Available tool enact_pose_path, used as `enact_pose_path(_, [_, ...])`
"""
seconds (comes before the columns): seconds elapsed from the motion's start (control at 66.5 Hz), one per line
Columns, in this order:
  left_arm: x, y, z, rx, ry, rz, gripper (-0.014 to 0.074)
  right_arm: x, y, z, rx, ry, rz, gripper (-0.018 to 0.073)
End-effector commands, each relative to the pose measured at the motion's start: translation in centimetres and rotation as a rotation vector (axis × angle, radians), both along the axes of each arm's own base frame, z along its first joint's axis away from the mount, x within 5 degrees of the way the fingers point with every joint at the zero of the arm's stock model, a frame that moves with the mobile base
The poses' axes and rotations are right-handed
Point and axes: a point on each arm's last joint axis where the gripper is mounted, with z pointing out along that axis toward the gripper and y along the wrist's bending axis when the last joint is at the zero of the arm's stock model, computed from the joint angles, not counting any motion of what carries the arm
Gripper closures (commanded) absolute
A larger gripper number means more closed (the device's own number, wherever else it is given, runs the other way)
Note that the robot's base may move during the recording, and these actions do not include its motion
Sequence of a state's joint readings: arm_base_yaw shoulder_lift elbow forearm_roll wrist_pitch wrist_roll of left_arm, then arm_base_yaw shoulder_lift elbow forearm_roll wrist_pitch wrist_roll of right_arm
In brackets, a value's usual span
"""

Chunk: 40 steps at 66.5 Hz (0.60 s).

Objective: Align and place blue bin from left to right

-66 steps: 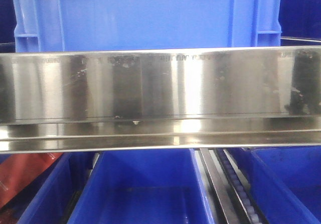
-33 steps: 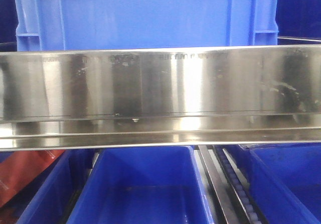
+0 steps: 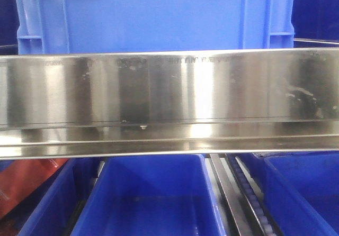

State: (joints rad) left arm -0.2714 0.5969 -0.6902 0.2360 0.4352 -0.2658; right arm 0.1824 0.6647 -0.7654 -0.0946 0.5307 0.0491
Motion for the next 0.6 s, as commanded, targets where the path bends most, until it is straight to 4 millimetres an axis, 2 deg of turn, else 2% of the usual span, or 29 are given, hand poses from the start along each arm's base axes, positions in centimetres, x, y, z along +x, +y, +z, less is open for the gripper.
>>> enact_pose_path(0.0, [-1.9, 0.3, -0.4, -0.042, -0.112, -0.02, 0.0707, -2.0, -0.4, -1.3, -0.016, -0.112, 0.008, 0.0627])
enact_pose_path(0.18, [-4.2, 1.0, -2.5, -0.05, -0.141, -0.018, 0.0707, -5.7, -1.0, -4.2, 0.003, -0.22, 0.011, 0.0627])
enact_pose_path(0.316, [-4.9, 1.2, -2.8, -0.053, -0.152, -0.014, 0.0707, -8.0, -1.4, -5.4, 0.019, -0.312, 0.01, 0.0627])
enact_pose_path(0.436, [-4.9, 1.2, -2.8, -0.054, -0.153, -0.015, 0.0707, -9.0, -1.6, -5.7, 0.026, -0.354, 0.01, 0.0627])
enact_pose_path(0.586, [-4.9, 1.2, -2.8, -0.054, -0.153, -0.015, 0.0707, -9.0, -1.6, -5.6, 0.028, -0.364, 0.01, 0.0627])
